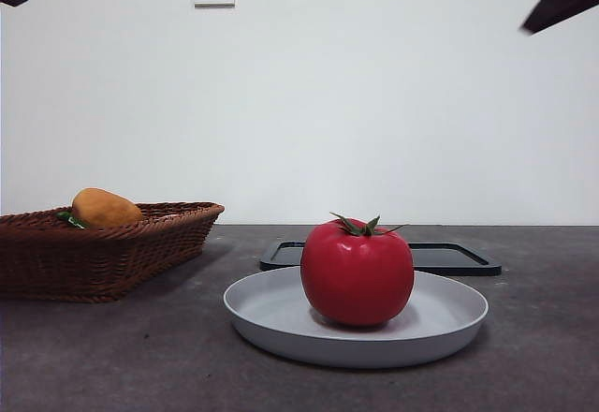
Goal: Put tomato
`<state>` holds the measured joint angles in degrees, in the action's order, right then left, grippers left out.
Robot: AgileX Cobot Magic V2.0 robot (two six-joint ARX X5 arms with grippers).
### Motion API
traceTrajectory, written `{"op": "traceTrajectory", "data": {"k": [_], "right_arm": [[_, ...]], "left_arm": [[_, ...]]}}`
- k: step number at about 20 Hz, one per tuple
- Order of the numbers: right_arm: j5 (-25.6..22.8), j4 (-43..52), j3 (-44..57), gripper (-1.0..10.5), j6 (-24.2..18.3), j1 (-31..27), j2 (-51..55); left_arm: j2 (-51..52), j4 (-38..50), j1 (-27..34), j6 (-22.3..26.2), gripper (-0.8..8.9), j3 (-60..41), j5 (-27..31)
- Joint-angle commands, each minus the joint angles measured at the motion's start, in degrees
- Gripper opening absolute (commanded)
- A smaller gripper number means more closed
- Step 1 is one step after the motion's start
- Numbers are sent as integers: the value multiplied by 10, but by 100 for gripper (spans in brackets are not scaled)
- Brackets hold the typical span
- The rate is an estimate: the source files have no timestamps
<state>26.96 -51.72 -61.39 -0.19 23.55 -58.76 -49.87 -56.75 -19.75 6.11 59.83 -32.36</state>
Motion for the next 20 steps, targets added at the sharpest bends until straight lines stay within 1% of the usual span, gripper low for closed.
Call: {"op": "traceTrajectory", "data": {"k": [1,4,8,10,12,13,16,20], "right_arm": [[0,30,-10,434,-3,23,-47],[-7,63,-10,434,-3,50,-112],[-54,110,-10,435,-3,79,-190],[-65,135,-10,435,-3,90,-223],[-68,157,-10,436,-3,101,-249],[-79,165,-10,439,-3,107,-260],[-127,183,-10,495,-3,123,-289],[-136,201,-10,495,-3,131,-315]], "left_arm": [[-3,7,-2,7,531,10,-3],[-3,7,-2,7,531,10,-3],[-3,7,-2,7,531,10,-3],[-3,9,-2,7,531,10,-3],[-3,10,-2,7,531,10,-3],[-3,10,-2,7,531,10,-3],[-3,10,-2,7,531,10,-3],[-3,10,-2,7,531,10,-3]]}}
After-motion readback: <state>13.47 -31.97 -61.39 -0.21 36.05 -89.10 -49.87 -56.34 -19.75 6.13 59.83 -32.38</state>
